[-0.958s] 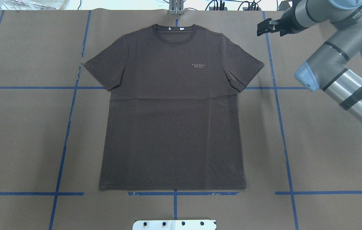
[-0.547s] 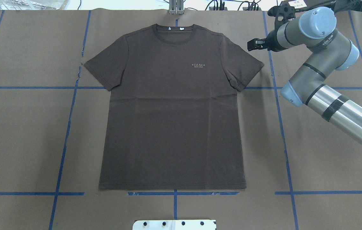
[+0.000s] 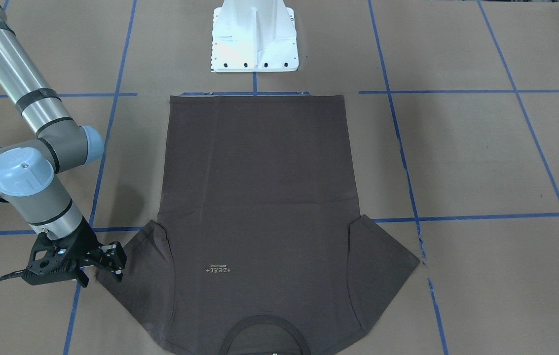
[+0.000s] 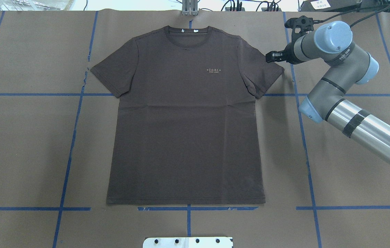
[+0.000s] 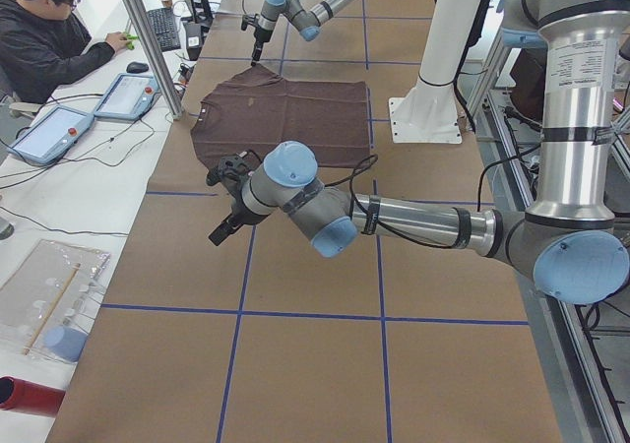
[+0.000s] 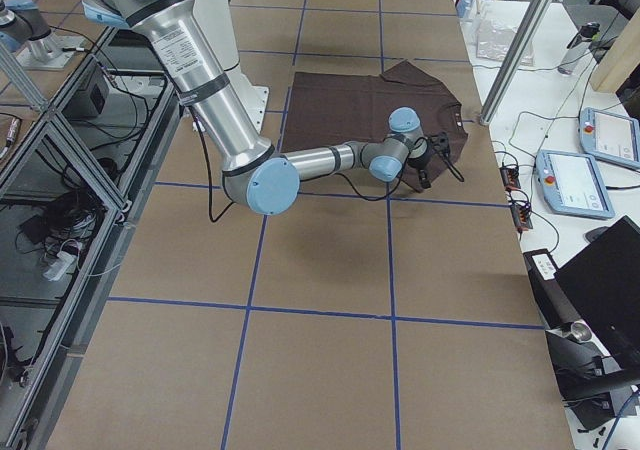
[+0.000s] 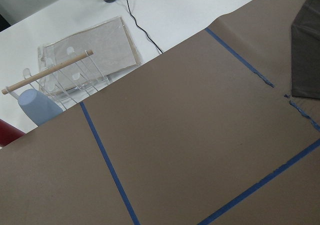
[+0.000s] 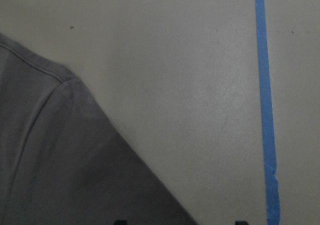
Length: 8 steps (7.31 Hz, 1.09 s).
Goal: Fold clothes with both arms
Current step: 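Move the right gripper toward the shirt's shoulder and sleeve nearest it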
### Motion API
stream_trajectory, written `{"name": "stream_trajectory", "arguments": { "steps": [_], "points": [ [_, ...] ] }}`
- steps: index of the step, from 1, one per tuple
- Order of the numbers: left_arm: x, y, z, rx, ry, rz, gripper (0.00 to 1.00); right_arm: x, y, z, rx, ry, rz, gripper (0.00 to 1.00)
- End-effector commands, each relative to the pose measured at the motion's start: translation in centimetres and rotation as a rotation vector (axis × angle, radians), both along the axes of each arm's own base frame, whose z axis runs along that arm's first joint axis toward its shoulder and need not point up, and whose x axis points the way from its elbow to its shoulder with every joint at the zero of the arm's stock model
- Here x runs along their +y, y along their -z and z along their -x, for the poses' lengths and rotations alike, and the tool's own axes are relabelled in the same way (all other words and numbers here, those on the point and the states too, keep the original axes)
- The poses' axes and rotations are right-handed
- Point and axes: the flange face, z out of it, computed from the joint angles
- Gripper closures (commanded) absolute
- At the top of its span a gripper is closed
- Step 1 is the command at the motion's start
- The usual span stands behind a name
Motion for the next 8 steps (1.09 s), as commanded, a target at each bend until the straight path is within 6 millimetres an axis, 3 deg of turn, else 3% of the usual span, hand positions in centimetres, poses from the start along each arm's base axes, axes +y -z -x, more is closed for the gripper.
{"name": "stream_trajectory", "arguments": {
  "steps": [1, 6, 7, 8],
  "points": [
    [-0.23, 0.13, -0.01, 0.000, 0.000, -0.003, 0.00, 0.34, -0.73, 0.51, 0.012, 0.001, 0.004, 0.23],
    [-0.52, -0.09, -0.02, -0.001, 0.000, 0.000, 0.00, 0.92, -1.46, 1.08, 0.029, -0.005, 0.001, 0.25],
    [-0.52, -0.09, -0.02, -0.001, 0.000, 0.000, 0.00, 0.92, -1.46, 1.08, 0.029, -0.005, 0.001, 0.32],
    [-0.52, -0.09, -0.02, -0.001, 0.000, 0.000, 0.00, 0.92, -1.46, 1.08, 0.029, -0.006, 0.002, 0.46]
  ]
}}
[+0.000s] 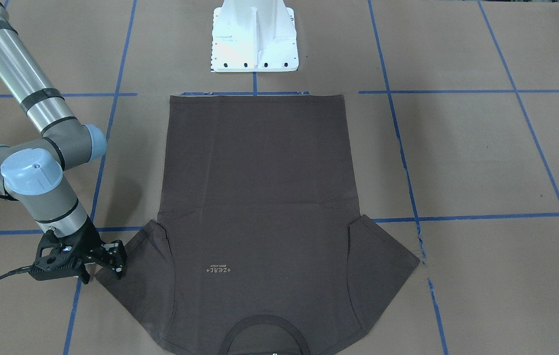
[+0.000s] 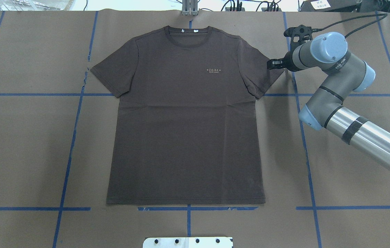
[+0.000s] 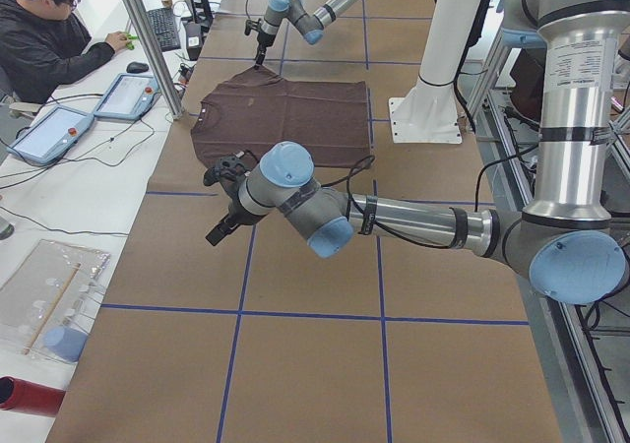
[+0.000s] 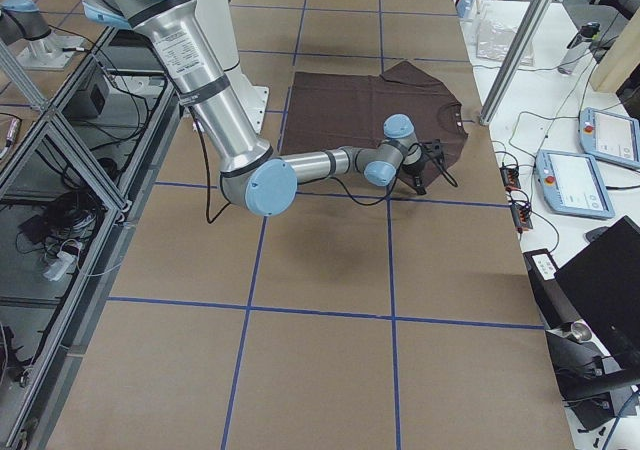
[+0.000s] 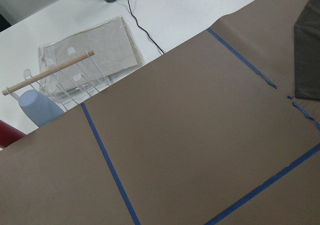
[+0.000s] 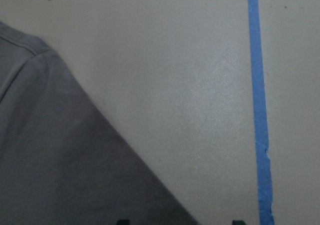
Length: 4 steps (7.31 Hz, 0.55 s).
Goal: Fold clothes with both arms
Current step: 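Move the right gripper toward the shirt's shoulder and sleeve nearest it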
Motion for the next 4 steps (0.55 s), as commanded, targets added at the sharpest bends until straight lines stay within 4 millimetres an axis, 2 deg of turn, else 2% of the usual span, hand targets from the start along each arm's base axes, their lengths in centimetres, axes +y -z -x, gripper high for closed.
{"name": "stream_trajectory", "arguments": {
  "steps": [1, 2, 3, 4],
  "points": [
    [0.0, 0.0, 0.0, 0.000, 0.000, 0.002, 0.00, 0.0, 0.0, 0.0, -0.002, -0.002, 0.003, 0.60],
    [-0.1, 0.1, 0.0, 0.000, 0.000, -0.001, 0.00, 0.0, 0.1, 0.1, -0.008, -0.010, 0.010, 0.89],
    [-0.1, 0.1, 0.0, 0.000, 0.000, -0.002, 0.00, 0.0, 0.4, 0.1, -0.014, -0.014, 0.012, 1.00],
    [-0.1, 0.1, 0.0, 0.000, 0.000, -0.002, 0.00, -0.2, 1.5, 0.3, -0.025, -0.016, 0.003, 1.00]
  ]
}}
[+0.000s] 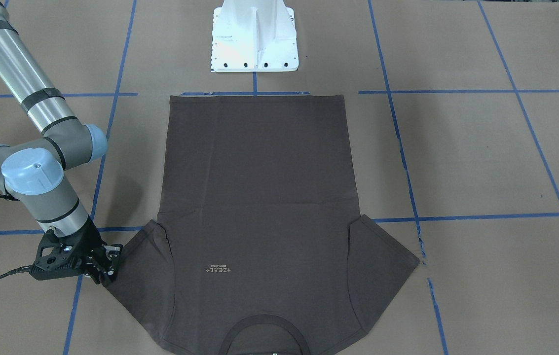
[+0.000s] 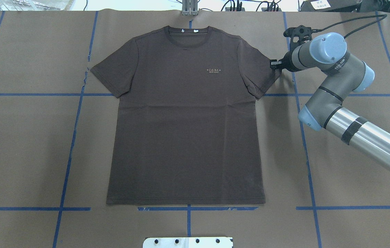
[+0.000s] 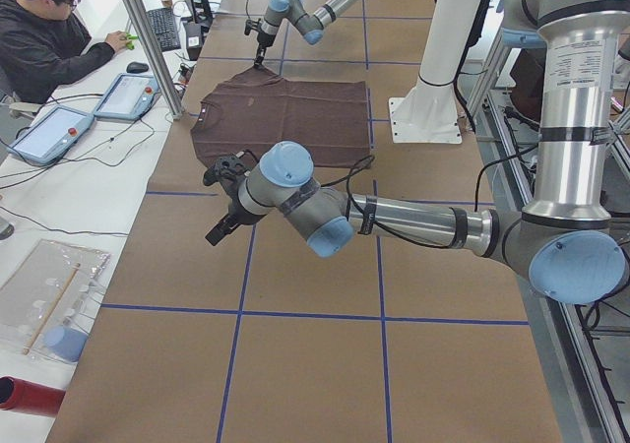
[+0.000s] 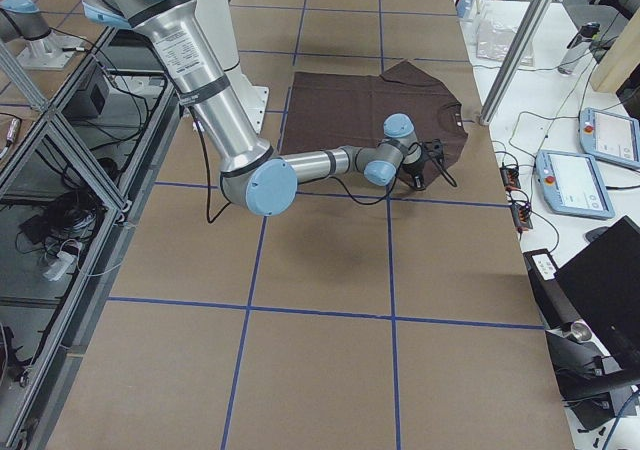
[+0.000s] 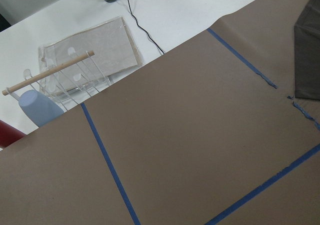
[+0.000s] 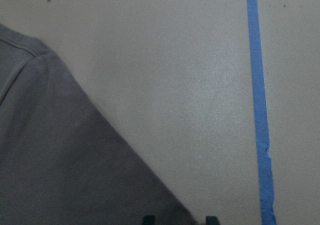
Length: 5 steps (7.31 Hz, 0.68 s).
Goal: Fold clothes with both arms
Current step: 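Move the right gripper toward the shirt's shoulder and sleeve nearest it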
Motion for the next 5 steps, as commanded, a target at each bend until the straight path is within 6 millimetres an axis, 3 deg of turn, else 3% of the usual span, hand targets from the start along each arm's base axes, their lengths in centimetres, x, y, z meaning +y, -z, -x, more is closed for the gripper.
{"name": "stream_trajectory", "arguments": {
  "steps": [1, 2, 3, 4, 5],
  "points": [
    [0.0, 0.0, 0.0, 0.000, 0.000, 0.000, 0.00, -0.2, 2.2, 0.2, -0.017, -0.003, -0.011, 1.00],
    [0.0, -0.1, 0.0, 0.000, 0.000, 0.001, 0.00, -0.4, 4.6, 0.5, 0.000, -0.005, 0.013, 1.00],
    [0.0, -0.1, 0.0, 0.000, 0.000, 0.001, 0.00, -1.2, 9.7, 1.0, 0.053, -0.041, 0.061, 1.00],
    [0.0, -0.1, 0.0, 0.000, 0.000, 0.001, 0.00, -1.0, 14.9, 4.2, 0.104, -0.095, 0.104, 1.00],
    [0.0, -0.2, 0.0, 0.000, 0.000, 0.004, 0.00, 0.4, 18.1, 8.1, 0.119, -0.162, 0.118, 1.00]
  ]
}}
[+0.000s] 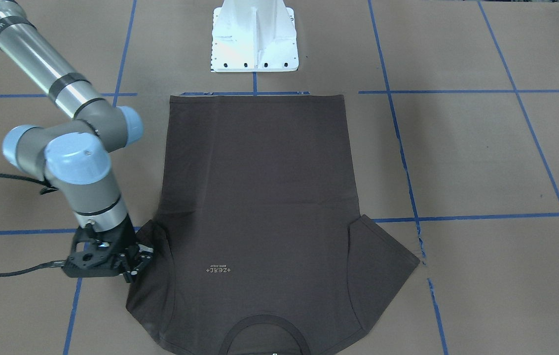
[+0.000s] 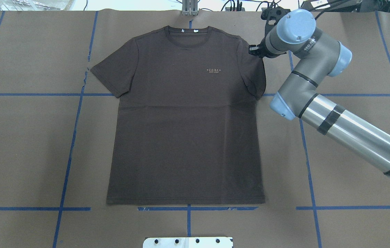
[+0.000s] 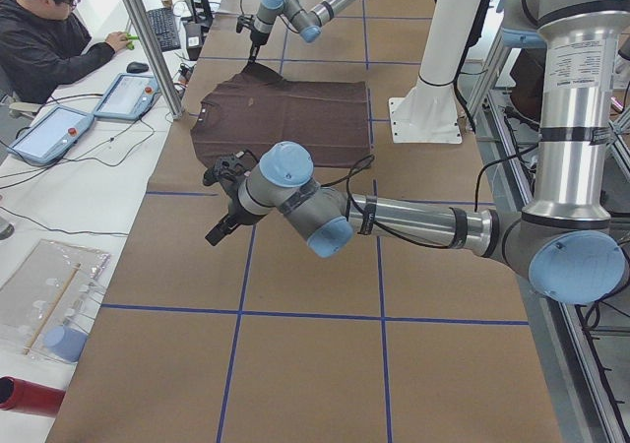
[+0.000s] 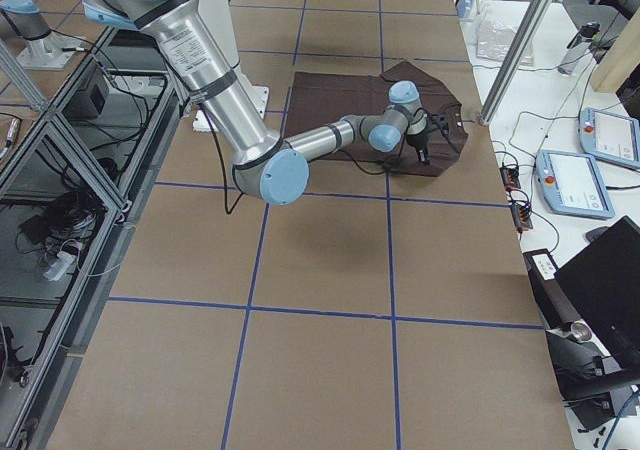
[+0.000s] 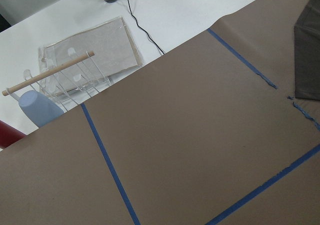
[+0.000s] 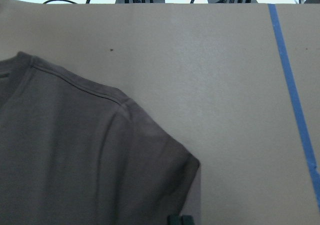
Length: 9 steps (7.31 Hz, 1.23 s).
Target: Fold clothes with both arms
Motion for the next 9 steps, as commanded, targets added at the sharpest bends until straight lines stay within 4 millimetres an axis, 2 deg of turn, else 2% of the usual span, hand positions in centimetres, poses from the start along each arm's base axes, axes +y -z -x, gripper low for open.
{"name": "stream_trajectory", "arguments": {
  "steps": [1, 2, 4, 6, 9],
  "points": [
    [0.0, -0.2, 0.0, 0.000, 0.000, 0.004, 0.00, 2.7, 4.6, 6.6, 0.055, -0.093, 0.014, 1.00],
    [0.0, -0.2, 0.0, 0.000, 0.000, 0.004, 0.00, 3.5, 5.2, 8.2, 0.060, -0.088, 0.001, 1.00],
    [-0.2, 0.1, 0.0, 0.001, 0.001, -0.001, 0.00, 2.9, 5.6, 10.4, 0.087, -0.085, 0.006, 1.00],
    [-0.2, 0.1, 0.0, 0.001, 0.001, -0.001, 0.00, 2.6, 6.1, 10.8, 0.084, -0.092, 0.009, 1.00],
    [-0.2, 0.1, 0.0, 0.001, 0.001, -0.001, 0.00, 2.4, 6.4, 10.8, 0.009, -0.198, 0.078, 1.00]
  ]
}}
